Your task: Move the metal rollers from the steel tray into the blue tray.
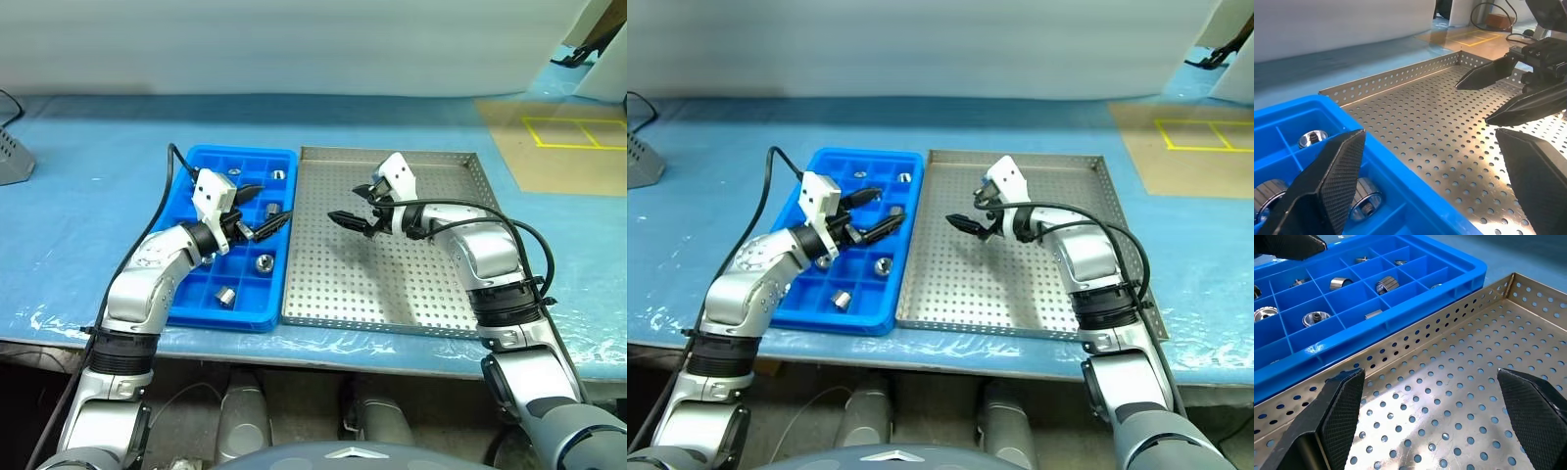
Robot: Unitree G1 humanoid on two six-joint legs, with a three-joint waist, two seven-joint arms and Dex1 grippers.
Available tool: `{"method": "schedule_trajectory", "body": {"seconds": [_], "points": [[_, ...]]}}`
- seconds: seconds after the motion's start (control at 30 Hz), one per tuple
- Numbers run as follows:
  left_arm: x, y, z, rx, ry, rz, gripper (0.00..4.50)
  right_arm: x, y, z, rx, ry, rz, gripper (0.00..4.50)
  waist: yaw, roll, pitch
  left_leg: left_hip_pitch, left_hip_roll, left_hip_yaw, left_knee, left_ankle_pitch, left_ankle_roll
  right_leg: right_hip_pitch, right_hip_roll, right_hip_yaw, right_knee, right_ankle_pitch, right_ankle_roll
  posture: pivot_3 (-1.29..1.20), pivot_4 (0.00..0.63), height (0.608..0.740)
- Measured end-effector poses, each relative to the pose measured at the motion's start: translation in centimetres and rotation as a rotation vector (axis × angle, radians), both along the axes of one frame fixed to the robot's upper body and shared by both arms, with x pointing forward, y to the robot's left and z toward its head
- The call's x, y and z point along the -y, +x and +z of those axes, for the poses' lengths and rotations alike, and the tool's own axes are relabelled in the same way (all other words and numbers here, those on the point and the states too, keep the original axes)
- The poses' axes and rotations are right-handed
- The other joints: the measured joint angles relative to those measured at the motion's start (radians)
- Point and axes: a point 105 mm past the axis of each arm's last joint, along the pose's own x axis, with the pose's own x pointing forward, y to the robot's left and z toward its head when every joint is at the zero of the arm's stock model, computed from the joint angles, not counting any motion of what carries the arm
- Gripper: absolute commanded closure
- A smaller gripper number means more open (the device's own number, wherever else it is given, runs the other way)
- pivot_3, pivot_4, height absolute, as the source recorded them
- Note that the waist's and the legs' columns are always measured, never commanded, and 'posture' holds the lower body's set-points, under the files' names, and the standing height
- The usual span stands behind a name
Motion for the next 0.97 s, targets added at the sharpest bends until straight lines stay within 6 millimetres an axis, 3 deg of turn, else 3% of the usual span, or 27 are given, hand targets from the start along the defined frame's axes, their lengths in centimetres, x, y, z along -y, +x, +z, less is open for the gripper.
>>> {"method": "schedule_trajectory", "body": {"seconds": [0.97], "points": [[1.02,0.15,0.19,0.010,-0.014,-0.032,0.00,0.72,-0.05,0.33,0.008,-0.006,-0.026,0.02,-0.007,0.000,0.000,0.000,0.000,0.000,0.000,0.000,0.000,0.000,0.000,0.000,0.000,0.000,0.000,-0.03,0.150,0.740]]}}
